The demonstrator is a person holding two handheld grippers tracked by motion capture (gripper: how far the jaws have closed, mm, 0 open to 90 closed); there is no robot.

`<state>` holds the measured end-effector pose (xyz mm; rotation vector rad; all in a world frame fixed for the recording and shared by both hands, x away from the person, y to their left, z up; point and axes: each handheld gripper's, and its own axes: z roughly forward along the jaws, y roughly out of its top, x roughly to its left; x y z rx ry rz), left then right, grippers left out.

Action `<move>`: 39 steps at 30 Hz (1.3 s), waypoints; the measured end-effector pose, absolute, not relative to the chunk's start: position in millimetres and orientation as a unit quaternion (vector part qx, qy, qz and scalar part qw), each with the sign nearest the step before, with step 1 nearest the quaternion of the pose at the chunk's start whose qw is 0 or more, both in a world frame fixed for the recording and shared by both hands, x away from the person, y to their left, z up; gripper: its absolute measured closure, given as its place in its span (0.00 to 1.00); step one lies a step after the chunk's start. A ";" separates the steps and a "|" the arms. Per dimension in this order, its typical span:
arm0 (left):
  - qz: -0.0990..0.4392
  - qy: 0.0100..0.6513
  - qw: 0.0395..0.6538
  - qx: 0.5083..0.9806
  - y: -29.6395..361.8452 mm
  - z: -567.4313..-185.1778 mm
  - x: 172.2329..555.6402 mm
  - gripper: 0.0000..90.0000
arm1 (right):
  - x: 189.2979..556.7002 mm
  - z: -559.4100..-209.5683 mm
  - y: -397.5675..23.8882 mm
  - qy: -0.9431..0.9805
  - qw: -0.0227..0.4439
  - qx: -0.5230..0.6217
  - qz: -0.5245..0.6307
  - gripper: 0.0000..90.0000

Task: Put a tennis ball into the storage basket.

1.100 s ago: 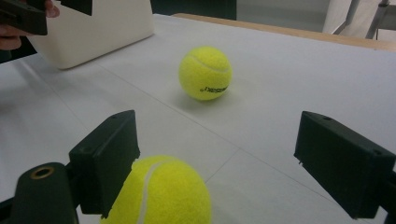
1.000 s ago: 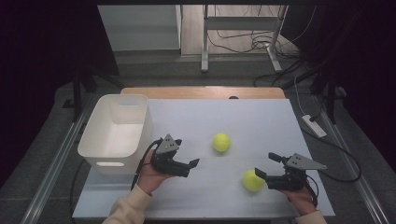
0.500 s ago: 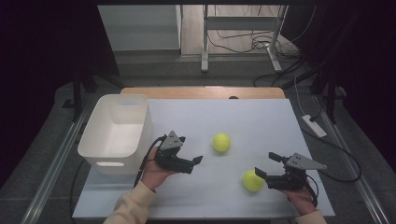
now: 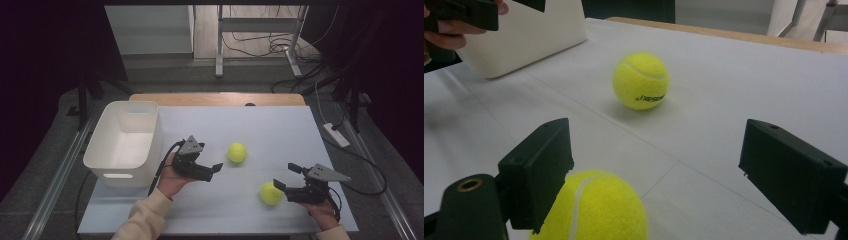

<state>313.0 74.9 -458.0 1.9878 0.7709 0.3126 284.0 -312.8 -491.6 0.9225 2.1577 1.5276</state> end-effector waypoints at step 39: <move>0.124 0.311 0.456 0.825 39.4 -445.3 345.3 0.03 | 284.5 -492.1 -312.9 0.761 0.165 0.326 0.535 0.15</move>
